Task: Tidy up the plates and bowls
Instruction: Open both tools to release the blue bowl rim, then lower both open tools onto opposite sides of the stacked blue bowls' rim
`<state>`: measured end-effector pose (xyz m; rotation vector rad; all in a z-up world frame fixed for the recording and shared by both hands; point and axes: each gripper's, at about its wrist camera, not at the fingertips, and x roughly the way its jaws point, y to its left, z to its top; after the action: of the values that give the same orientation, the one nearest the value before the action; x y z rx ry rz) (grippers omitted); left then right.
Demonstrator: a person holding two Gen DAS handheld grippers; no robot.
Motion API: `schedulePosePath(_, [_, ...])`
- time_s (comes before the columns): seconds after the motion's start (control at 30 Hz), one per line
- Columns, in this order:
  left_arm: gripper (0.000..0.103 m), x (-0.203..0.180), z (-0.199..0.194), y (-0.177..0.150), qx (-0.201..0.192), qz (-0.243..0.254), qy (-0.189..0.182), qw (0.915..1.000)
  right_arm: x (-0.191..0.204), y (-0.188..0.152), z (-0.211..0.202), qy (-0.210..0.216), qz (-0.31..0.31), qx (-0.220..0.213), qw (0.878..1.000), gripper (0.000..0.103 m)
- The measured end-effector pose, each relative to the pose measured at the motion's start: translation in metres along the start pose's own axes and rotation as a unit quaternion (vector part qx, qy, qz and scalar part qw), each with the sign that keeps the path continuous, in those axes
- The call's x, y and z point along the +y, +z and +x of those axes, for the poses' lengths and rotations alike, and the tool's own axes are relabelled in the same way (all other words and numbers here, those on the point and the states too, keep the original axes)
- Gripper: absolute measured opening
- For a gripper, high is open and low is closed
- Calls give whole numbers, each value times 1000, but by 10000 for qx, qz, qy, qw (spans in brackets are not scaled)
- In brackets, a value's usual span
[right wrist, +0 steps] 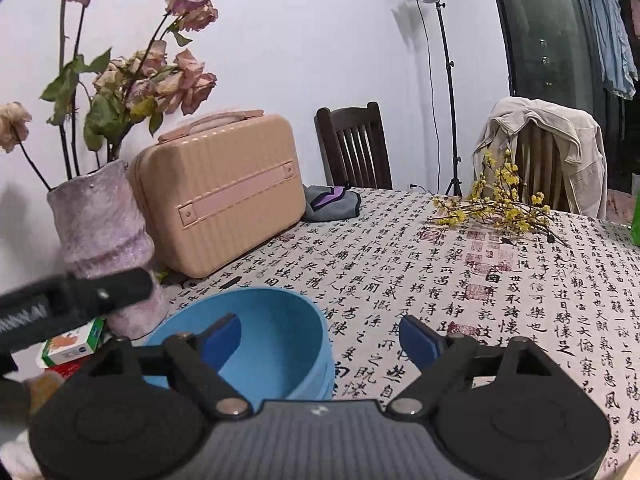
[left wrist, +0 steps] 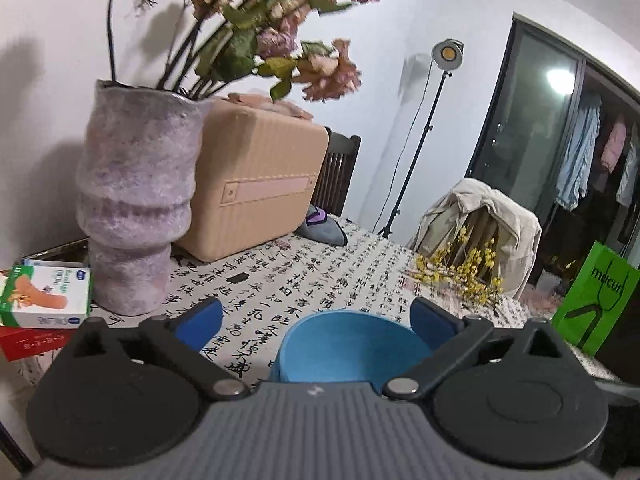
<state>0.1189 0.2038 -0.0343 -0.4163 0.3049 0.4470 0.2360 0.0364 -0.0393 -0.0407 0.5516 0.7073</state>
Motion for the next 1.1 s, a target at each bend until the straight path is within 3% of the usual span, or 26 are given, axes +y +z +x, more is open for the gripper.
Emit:
schedulePosePath(0.1, [103, -1, -11, 4, 16, 13, 70, 10000, -5, -2, -10, 14, 10, 10, 10000, 103])
schedulePosePath(0.3, [103, -1, -23, 4, 102, 32, 151, 9998, -10, -4, -22, -45, -15, 137, 9999, 103])
schedulePosePath(0.6, [103, 10, -11, 4, 404, 142, 49, 9991, -14, -8, -16, -100, 241, 456, 9986, 103])
schedulePosePath(0.9, [103, 17, 22, 22, 851, 274, -364, 9953, -12, -4, 4, -88, 482, 727, 9962, 103])
schedulePosePath(1.1, [103, 9, 46, 30, 1094, 653, -728, 9892, -13, -2, 13, -276, 585, 815, 9946, 103])
